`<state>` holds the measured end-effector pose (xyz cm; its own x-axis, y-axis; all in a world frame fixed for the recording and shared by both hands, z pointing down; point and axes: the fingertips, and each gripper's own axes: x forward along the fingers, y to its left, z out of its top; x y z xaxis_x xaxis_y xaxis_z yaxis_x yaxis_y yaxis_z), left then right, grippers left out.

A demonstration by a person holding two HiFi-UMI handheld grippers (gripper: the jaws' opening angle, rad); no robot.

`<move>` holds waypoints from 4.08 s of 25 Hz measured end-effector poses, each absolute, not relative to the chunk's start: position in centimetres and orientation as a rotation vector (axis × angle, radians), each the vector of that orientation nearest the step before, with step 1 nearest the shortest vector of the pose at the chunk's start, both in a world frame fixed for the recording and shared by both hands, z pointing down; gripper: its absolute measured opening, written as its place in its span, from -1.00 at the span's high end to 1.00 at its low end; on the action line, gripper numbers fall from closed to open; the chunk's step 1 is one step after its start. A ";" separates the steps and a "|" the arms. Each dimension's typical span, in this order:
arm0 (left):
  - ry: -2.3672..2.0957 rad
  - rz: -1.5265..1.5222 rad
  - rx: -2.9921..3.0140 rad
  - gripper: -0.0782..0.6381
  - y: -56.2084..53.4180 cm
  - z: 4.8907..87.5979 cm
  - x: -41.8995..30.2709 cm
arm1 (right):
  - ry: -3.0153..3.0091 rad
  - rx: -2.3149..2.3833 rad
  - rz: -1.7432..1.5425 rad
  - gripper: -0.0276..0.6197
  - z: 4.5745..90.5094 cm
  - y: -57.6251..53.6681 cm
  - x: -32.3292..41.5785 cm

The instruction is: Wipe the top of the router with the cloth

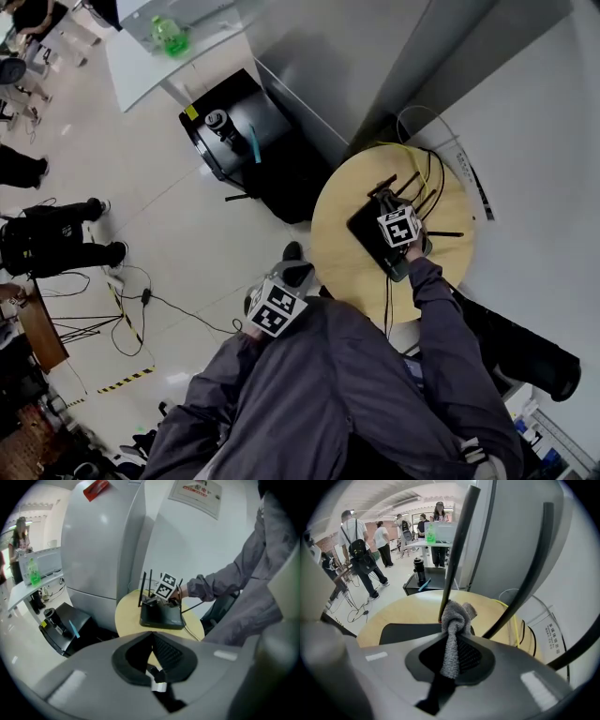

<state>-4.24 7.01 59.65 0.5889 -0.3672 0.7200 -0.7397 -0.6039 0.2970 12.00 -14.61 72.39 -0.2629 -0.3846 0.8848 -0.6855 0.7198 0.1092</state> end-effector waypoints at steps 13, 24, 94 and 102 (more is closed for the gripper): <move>-0.717 0.801 2.337 0.78 3.6 59.8 -5.4 | -1.891 0.745 0.521 0.81 72.4 -6.9 8.1; -0.674 0.785 2.371 0.78 2.5 60.0 -5.1 | -1.925 0.638 0.553 0.81 72.7 -3.5 5.9; -0.635 0.807 2.395 0.78 3.1 59.8 -6.1 | -1.710 0.941 0.565 0.82 73.0 -5.0 18.6; -0.521 0.827 2.452 0.78 3.3 59.8 -4.9 | -1.732 0.947 0.607 0.82 72.5 -1.4 15.5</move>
